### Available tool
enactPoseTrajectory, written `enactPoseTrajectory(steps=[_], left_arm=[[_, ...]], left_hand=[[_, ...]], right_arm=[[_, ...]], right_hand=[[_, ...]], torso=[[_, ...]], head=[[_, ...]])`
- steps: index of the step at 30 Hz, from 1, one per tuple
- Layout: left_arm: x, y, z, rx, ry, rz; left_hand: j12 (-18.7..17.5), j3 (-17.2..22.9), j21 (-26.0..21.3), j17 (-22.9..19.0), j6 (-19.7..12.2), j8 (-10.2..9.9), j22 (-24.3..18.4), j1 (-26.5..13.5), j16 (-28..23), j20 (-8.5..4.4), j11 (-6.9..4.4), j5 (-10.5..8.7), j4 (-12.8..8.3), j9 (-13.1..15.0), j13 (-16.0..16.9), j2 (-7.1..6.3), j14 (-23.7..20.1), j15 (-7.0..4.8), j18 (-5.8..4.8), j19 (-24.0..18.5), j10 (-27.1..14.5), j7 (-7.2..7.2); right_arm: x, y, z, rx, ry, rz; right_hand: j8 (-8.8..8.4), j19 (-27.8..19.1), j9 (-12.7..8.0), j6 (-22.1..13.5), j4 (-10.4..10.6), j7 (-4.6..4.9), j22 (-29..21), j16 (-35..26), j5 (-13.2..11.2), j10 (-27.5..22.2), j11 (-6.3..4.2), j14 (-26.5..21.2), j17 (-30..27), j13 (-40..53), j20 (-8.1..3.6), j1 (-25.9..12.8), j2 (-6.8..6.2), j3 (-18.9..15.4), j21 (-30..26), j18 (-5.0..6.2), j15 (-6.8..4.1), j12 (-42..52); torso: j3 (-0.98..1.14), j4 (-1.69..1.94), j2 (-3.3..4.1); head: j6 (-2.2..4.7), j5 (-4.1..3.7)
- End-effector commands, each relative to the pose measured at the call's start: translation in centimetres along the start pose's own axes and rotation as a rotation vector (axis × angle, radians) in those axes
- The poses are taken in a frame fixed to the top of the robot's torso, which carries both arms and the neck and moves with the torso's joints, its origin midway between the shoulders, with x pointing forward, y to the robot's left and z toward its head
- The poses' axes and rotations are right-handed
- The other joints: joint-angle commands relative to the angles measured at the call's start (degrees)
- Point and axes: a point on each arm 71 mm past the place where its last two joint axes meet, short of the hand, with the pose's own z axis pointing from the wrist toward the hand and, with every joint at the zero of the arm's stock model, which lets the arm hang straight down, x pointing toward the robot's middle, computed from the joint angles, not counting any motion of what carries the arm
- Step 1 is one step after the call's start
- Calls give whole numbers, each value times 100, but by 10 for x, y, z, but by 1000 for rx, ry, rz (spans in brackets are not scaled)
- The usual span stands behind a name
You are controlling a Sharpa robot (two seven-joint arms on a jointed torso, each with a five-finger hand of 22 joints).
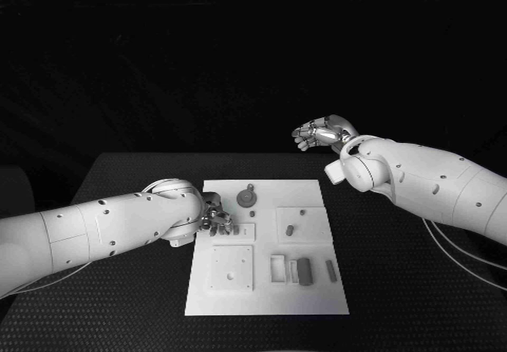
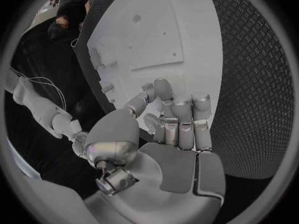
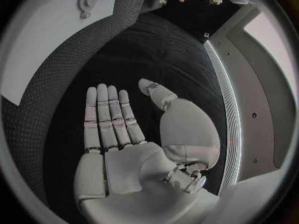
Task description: Assemble the parts on the task board
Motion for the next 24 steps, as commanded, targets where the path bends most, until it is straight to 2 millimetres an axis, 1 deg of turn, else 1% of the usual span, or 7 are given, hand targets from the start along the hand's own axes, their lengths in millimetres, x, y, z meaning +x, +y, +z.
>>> enactPoseTrajectory(steps=[1,5,16,20,24], left_arm=[[5,7,2,-29,19,27],[5,10,2,-33,14,29],[3,19,1,-50,10,21],[3,20,1,-52,13,23],[3,20,1,-52,15,24]], left_hand=[[27,7,40,10,326,16,94,25,26,-518,-46,19,-29,12,9,93,98,-132,37,39,12,-283],[28,8,40,10,327,16,94,26,27,-518,-47,19,-30,12,9,96,98,-132,37,40,11,-283],[42,21,51,16,339,20,97,30,44,-520,-52,45,-49,24,18,100,104,-136,38,44,14,-288],[48,22,53,19,343,22,97,29,50,-521,-54,54,-53,27,21,100,107,-137,38,46,16,-290],[52,23,57,20,346,23,98,28,54,-521,-55,59,-58,30,24,99,108,-138,38,47,17,-291]], right_arm=[[2,1,0,-8,16,-3],[2,1,0,-7,16,-3],[1,0,0,-7,15,-3],[1,0,0,-7,15,-3],[1,0,0,-7,15,-3]], right_hand=[[-32,-47,-6,-11,20,46,8,-40,29,9,34,-44,5,-8,7,-49,5,-16,-30,82,-1,-33],[-32,-47,-6,-11,20,47,9,-40,29,9,34,-45,5,-8,7,-49,5,-16,-32,82,-1,-34],[-32,-49,-7,-13,20,48,12,-42,31,8,34,-47,6,-8,8,-49,7,-18,-37,82,1,-35],[-32,-50,-8,-13,21,48,13,-42,32,8,35,-47,7,-8,8,-49,7,-19,-38,83,1,-35],[-32,-50,-8,-13,21,48,14,-42,32,8,35,-47,7,-8,9,-49,7,-19,-40,83,2,-35]], torso=[[-5,4,1],[-7,1,0],[-4,4,1],[0,-1,-1],[0,-2,0]], head=[[1,0],[-6,2],[-8,-4],[-10,6],[-13,0]])
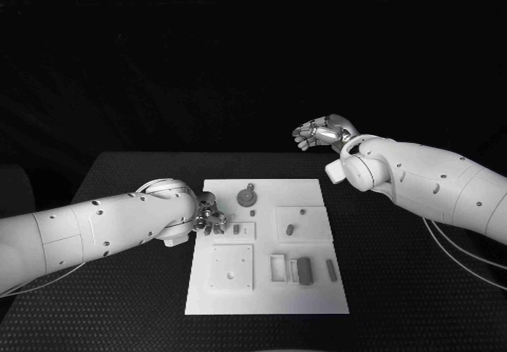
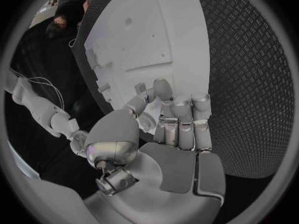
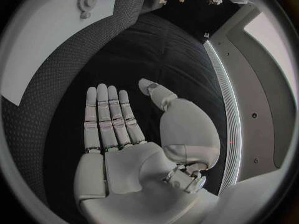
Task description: Assemble the parts on the task board
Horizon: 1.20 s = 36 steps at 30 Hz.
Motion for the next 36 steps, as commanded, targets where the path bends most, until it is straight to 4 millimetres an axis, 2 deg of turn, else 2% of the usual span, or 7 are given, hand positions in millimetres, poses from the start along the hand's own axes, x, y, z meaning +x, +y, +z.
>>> enactPoseTrajectory(steps=[1,14,17,20,21,27,36], left_arm=[[5,6,2,-32,24,28],[4,-1,4,-34,11,71],[5,-5,5,-35,5,103],[5,-9,5,-39,3,144],[5,-9,5,-41,6,154],[6,-9,5,-48,15,174],[9,-15,4,-31,32,187]], left_hand=[[31,27,35,11,304,22,100,27,33,-521,-39,27,-31,14,8,99,77,-113,40,48,-8,-272],[41,31,42,15,310,23,101,25,44,-522,-42,40,-38,21,14,103,79,-115,39,50,-7,-274],[110,28,70,46,355,46,105,-5,118,-526,-61,217,-69,57,52,96,110,-132,41,64,23,-293],[213,35,113,83,406,73,109,-50,219,-536,-84,568,-100,114,105,80,123,-151,49,71,28,-318],[234,33,125,90,415,77,111,-61,238,-539,-87,614,-104,126,115,81,124,-154,51,72,28,-322],[302,39,163,106,439,91,114,-82,298,-546,-101,737,-113,166,144,88,128,-167,58,71,25,-336],[341,44,185,115,452,100,116,-88,333,-550,-110,774,-117,191,160,92,134,-176,62,70,27,-343]], right_arm=[[1,1,0,-8,15,-3],[2,1,0,-9,17,-3],[3,1,0,-9,18,-2],[3,2,0,-9,19,-2],[3,1,0,-9,19,-2],[3,1,0,-9,20,-2],[4,1,1,-9,22,-2]], right_hand=[[-33,-50,-9,7,21,28,10,-20,33,8,35,-48,8,-8,9,-49,7,-20,-40,83,2,-36],[-33,-51,-10,6,21,28,13,-21,35,7,35,-49,9,-8,10,-49,7,-22,-45,84,3,-37],[-33,-51,-10,6,21,28,14,-22,35,7,35,-49,10,-8,10,-49,7,-22,-46,84,3,-37],[-33,-51,-10,5,21,28,15,-22,35,7,35,-50,10,-8,10,-49,7,-23,-46,84,3,-37],[-33,-51,-10,5,21,28,15,-22,36,7,35,-50,10,-8,10,-48,7,-23,-47,84,3,-37],[-33,-51,-10,5,20,28,16,-22,36,7,35,-50,10,-8,11,-48,8,-23,-48,85,4,-38],[-33,-51,-11,4,20,29,18,-23,37,6,36,-51,11,-8,11,-48,8,-25,-51,85,4,-38]], torso=[[5,-5,1],[13,-5,-1],[14,-11,0],[13,-16,1],[12,-16,0],[13,-7,1],[6,-10,2]], head=[[2,-3],[-4,9],[-12,16],[-6,20],[-8,19],[-16,13],[-32,8]])
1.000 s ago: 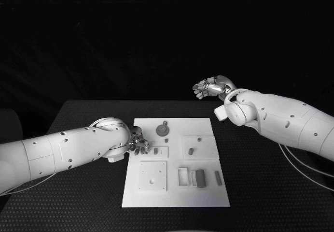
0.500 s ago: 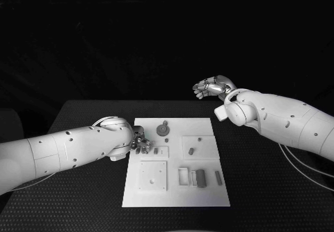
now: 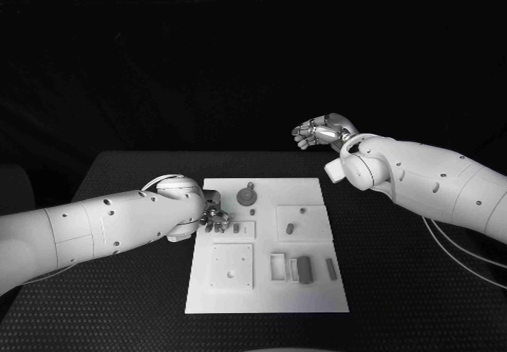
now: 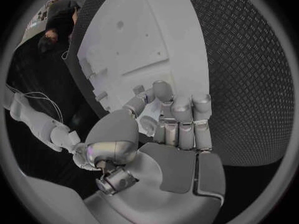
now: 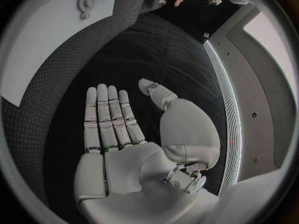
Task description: Assemble the parts on the task board
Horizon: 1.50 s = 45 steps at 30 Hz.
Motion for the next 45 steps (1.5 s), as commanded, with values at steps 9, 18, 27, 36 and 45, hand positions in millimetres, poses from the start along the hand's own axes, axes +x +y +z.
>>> enactPoseTrajectory(steps=[9,18,27,36,45], left_arm=[[10,1,2,-6,51,37],[9,4,2,-4,45,29],[10,6,3,0,57,28],[9,7,3,1,64,31],[9,7,4,4,66,33]], left_hand=[[53,95,39,11,388,35,118,8,41,-541,-53,160,-69,18,13,49,118,-193,61,16,-15,-353],[67,102,47,13,390,38,118,16,53,-542,-57,165,-71,29,17,44,118,-195,62,13,-18,-356],[93,123,66,16,396,42,118,55,76,-545,-67,175,-72,49,24,10,123,-202,67,12,-23,-364],[112,135,78,16,400,44,117,84,92,-545,-72,182,-71,64,28,-12,124,-206,68,8,-26,-367],[129,142,86,18,404,46,116,106,108,-544,-77,193,-72,77,31,-26,126,-208,68,2,-27,-371]], right_arm=[[2,1,0,-7,18,-3],[2,0,0,-7,18,-3],[1,0,0,-5,19,-2],[2,-1,0,-4,19,-2],[2,-1,0,-3,20,-2]], right_hand=[[-34,-31,-7,2,21,30,11,-25,38,6,36,-53,8,-9,-8,-49,9,-27,-31,86,6,-39],[-34,-32,-7,0,20,31,14,-26,38,5,37,-54,8,-9,-7,-49,9,-29,-34,86,6,-40],[-35,-32,-8,-1,21,31,15,-26,39,4,37,-55,9,-9,-7,-50,10,-29,-36,86,6,-41],[-36,-33,-9,-3,21,32,17,-28,40,3,38,-57,9,-9,-6,-51,12,-31,-39,86,7,-42],[-36,-33,-10,-4,21,33,19,-29,41,2,38,-58,10,-9,-5,-51,12,-33,-42,86,8,-43]], torso=[[-8,11,-1],[-9,3,1],[-6,5,2],[-5,-1,2],[-6,8,0]], head=[[-8,-6],[-1,-2],[-5,-13],[-9,-13],[-14,-17]])
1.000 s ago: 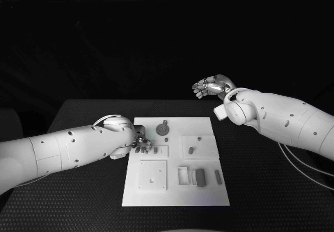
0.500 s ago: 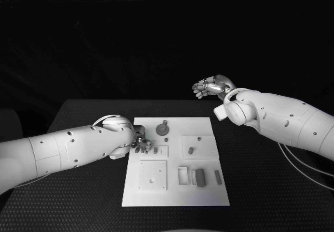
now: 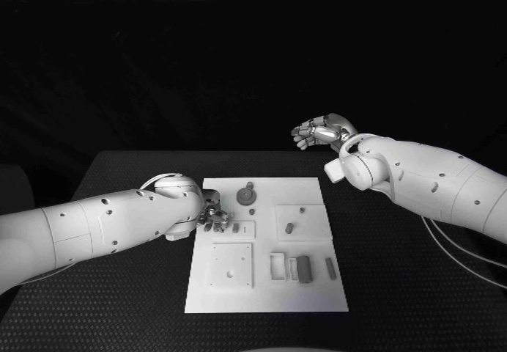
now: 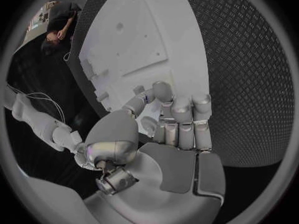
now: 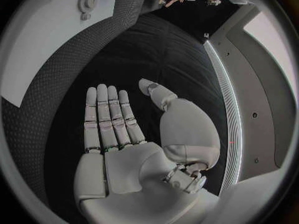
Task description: Assemble the parts on the task board
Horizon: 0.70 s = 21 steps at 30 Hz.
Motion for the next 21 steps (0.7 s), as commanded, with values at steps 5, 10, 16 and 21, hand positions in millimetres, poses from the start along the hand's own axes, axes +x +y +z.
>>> enactPoseTrajectory(steps=[5,10,16,21], left_arm=[[10,3,2,-14,58,27],[10,3,2,-12,60,28],[10,2,2,-11,67,34],[11,2,2,-9,79,42]], left_hand=[[44,137,23,8,407,24,113,83,49,-544,-78,57,-76,15,12,31,129,-208,112,1,-26,-374],[50,137,25,9,409,26,112,86,54,-543,-80,61,-75,19,13,29,130,-209,111,0,-25,-375],[58,137,29,9,410,26,112,92,61,-543,-82,65,-75,25,14,28,131,-210,111,-1,-26,-376],[61,137,30,10,410,26,111,94,64,-542,-82,67,-75,28,15,27,131,-211,111,-2,-27,-376]], right_arm=[[2,0,0,-6,16,-3],[2,0,0,-6,17,-2],[2,0,0,-6,18,-2],[3,0,0,-6,18,-2]], right_hand=[[-36,-34,-5,-5,4,34,11,-29,19,2,38,-30,7,-9,-5,-51,13,-16,-23,90,-4,-20],[-36,-34,-6,-6,3,34,12,-29,19,2,38,-30,7,-9,-5,-50,13,-17,-24,90,-4,-20],[-36,-34,-6,-7,2,34,14,-30,19,1,39,-30,8,-9,-5,-50,14,-18,-26,90,-4,-21],[-37,-34,-6,-7,2,34,15,-30,19,1,39,-31,8,-9,-5,-49,15,-18,-27,90,-3,-21]], torso=[[-2,0,-2],[-3,5,-1],[-3,3,-3],[-2,7,0]], head=[[-7,1],[-4,-4],[-1,-1],[-7,-5]])
